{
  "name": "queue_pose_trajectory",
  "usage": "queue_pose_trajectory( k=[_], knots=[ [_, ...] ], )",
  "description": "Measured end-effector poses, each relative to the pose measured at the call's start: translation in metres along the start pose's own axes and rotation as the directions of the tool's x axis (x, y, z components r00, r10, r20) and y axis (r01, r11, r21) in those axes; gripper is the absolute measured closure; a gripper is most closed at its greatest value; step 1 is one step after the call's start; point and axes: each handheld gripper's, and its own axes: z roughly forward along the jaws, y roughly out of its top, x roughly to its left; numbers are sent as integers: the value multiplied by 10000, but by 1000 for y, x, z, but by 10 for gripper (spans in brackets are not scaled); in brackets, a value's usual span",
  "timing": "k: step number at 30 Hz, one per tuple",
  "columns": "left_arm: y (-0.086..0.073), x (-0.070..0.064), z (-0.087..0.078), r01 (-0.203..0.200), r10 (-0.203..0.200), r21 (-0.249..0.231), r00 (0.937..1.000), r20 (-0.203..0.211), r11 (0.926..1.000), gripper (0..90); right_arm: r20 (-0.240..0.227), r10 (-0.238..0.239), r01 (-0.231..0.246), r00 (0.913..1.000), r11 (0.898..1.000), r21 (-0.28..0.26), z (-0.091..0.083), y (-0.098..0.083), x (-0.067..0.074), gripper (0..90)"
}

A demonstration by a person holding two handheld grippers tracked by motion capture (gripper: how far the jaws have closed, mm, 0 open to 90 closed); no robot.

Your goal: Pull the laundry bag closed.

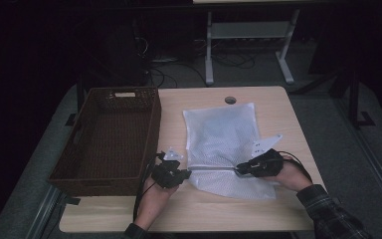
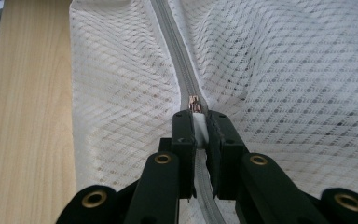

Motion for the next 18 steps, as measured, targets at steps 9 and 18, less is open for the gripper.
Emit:
queue_pose_trajectory(
  k=[9,18],
  knots=[
    [0,0,0,-10,9,20,10000,31,10000,885,36,58,-58,10000,10000,9,-3,-4,0,814],
    [0,0,0,10,-10,39,10000,7,10000,886,39,90,-90,10000,9999,95,-5,-9,-1,815]
  ],
)
